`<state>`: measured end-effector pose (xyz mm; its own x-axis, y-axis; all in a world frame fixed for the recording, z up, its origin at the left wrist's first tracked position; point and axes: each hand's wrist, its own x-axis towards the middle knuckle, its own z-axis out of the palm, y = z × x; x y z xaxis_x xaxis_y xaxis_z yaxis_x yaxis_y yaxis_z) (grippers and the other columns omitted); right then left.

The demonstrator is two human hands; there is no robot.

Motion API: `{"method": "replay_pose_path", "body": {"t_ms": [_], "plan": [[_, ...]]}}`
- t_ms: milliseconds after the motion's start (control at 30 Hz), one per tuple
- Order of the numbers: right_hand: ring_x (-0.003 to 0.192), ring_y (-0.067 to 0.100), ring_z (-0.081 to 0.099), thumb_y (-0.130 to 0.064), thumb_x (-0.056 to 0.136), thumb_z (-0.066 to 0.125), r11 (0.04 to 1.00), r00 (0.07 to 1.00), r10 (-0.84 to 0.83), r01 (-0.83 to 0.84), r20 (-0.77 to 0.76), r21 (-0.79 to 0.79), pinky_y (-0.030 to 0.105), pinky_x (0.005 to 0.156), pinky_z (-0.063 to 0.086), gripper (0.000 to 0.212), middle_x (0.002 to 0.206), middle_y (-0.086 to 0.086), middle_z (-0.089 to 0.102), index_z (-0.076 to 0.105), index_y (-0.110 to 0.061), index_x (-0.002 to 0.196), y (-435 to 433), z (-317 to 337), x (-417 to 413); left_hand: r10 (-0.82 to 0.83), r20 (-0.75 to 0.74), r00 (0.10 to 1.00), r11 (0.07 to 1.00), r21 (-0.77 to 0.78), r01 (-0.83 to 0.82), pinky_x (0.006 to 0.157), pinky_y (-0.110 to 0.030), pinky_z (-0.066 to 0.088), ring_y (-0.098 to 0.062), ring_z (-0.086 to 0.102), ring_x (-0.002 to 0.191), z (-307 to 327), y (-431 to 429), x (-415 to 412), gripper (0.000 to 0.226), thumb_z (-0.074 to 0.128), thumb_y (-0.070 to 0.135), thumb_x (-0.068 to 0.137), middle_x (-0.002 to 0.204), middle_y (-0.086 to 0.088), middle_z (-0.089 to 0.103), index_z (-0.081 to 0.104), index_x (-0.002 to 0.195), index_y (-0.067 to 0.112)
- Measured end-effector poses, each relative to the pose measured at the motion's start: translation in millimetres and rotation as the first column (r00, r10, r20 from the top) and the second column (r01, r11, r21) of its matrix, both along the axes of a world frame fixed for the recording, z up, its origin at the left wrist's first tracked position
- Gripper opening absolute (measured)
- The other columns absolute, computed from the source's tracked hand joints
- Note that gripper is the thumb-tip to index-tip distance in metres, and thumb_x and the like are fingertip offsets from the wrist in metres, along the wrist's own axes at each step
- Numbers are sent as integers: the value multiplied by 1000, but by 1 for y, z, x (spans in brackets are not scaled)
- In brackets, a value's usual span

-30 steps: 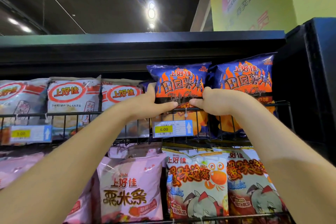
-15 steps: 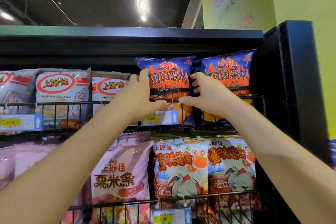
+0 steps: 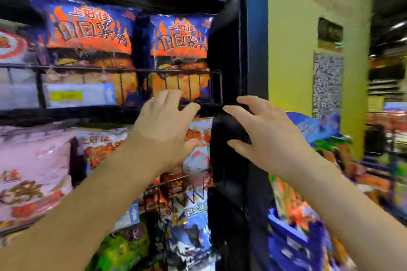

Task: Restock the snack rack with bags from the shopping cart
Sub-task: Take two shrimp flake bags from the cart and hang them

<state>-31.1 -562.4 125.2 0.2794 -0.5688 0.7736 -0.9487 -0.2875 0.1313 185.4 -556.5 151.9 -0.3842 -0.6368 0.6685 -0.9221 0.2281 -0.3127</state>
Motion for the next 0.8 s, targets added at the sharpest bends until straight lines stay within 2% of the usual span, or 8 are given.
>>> {"method": "replay_pose_path", "body": {"t_ms": [67, 133, 233, 300, 367, 500, 700, 800], "plan": [[131, 38, 51, -40, 77, 83, 996, 997, -83, 82, 6, 45, 50, 103, 45, 75, 148, 14, 50, 54, -23, 144, 11, -26, -32, -124, -10, 992, 992, 18, 124, 101, -56, 46, -43, 47, 132, -26, -13, -29, 75, 87, 47, 73, 139, -21, 53, 61, 137, 17], [127, 40, 56, -41, 74, 84, 980, 986, -165, 161, 33, 114, 50, 100, 48, 73, 144, 16, 54, 58, -23, 140, 26, -50, -64, -227, -36, 973, 971, 65, 229, 101, -55, 47, -45, 51, 130, -48, -20, -66, 76, 89, 47, 70, 139, -22, 54, 64, 135, 17], [133, 37, 52, -48, 79, 67, 943, 956, -288, 273, 55, 190, 48, 105, 45, 69, 147, 14, 51, 55, -26, 143, 55, -78, -114, -340, -54, 939, 923, 175, 344, 118, -47, 30, -35, 31, 148, -78, -20, -129, 76, 72, 56, 87, 159, -13, 35, 45, 152, 27], [141, 33, 43, -52, 85, 68, 901, 928, -369, 346, 44, 261, 45, 110, 39, 72, 154, 8, 43, 45, -30, 150, 78, -97, -150, -426, -100, 899, 872, 222, 437, 119, -46, 27, -32, 25, 150, -98, -17, -170, 76, 68, 57, 90, 161, -10, 31, 40, 155, 29], [142, 30, 41, -51, 87, 72, 851, 891, -451, 414, 46, 324, 44, 111, 39, 76, 157, 6, 37, 40, -30, 153, 103, -118, -188, -508, -112, 854, 812, 269, 519, 118, -47, 29, -33, 27, 149, -117, -10, -212, 75, 68, 57, 90, 159, -10, 33, 41, 155, 29], [128, 34, 54, -48, 83, 79, 775, 817, -571, 503, 84, 383, 45, 99, 50, 75, 150, 9, 46, 49, -24, 148, 154, -156, -264, -622, -103, 776, 713, 334, 616, 118, -46, 29, -32, 25, 149, -149, 13, -306, 77, 69, 57, 90, 160, -10, 30, 39, 155, 30], [125, 32, 57, -50, 81, 76, 671, 702, -701, 589, 127, 451, 42, 100, 50, 75, 146, 8, 50, 49, -27, 147, 222, -195, -388, -726, -91, 682, 596, 413, 689, 119, -44, 29, -30, 24, 149, -189, 55, -456, 78, 63, 60, 93, 158, -8, 28, 32, 157, 29], [124, 31, 58, -51, 80, 76, 663, 675, -717, 584, 174, 468, 44, 100, 52, 76, 145, 6, 51, 49, -28, 146, 250, -211, -446, -761, -87, 642, 550, 439, 711, 119, -43, 29, -30, 23, 150, -204, 77, -524, 80, 64, 59, 92, 161, -9, 27, 30, 159, 30]]}}
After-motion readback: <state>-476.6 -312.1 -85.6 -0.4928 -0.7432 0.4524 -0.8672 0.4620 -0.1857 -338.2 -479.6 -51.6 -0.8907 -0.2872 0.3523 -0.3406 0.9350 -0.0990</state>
